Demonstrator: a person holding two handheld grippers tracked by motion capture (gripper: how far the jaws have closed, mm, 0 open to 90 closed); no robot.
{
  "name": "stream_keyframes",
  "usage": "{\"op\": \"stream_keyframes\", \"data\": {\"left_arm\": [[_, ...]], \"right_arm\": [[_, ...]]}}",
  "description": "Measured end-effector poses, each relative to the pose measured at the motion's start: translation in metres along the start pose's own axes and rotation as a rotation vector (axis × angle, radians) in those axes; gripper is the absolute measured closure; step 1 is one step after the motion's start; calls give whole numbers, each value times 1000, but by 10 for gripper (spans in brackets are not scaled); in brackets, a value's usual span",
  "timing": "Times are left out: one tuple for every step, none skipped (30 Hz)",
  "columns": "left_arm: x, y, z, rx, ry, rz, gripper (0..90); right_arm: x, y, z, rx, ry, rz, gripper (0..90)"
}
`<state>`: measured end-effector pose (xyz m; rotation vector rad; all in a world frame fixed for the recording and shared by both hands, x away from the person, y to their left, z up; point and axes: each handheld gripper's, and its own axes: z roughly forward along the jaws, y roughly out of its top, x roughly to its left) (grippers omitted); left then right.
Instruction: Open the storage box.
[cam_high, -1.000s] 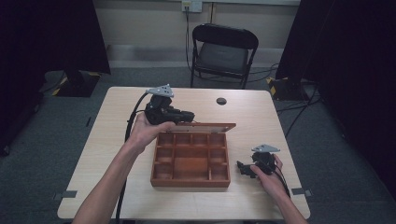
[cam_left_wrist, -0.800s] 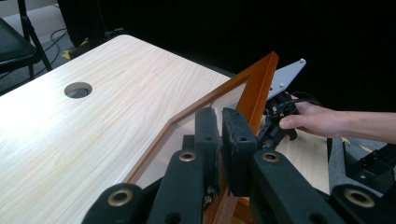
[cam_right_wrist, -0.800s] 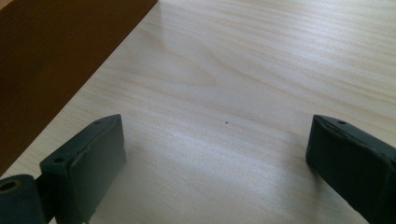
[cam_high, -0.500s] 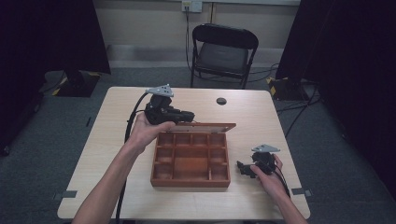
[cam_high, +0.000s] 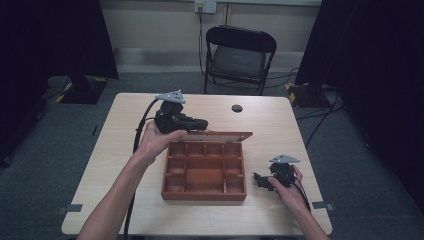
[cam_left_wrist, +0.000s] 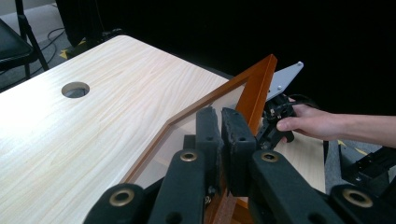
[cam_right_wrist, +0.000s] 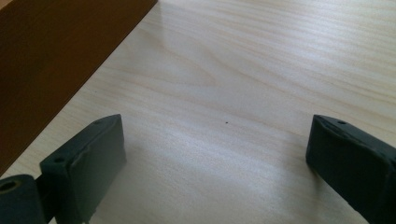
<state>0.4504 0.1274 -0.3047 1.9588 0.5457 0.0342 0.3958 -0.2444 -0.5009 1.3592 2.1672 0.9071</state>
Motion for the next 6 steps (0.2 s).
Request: {"op": "stream_keyframes", "data": {"left_arm": [[0,0,0,-2,-1,-1,865],[0,0,0,-2,-2,0,865],[0,0,0,-2,-2,0,865],[0,0,0,-2,-3,1,866],[0,0,0,-1,-2,1,866],[0,0,0,-1,-2,1,865]], "right_arm": [[0,0,0,0,0,0,40],[0,0,0,0,0,0,40],[0,0,0,0,0,-1,40],[0,0,0,0,0,0,40],[0,0,0,0,0,0,40],[0,0,0,0,0,0,40]]}}
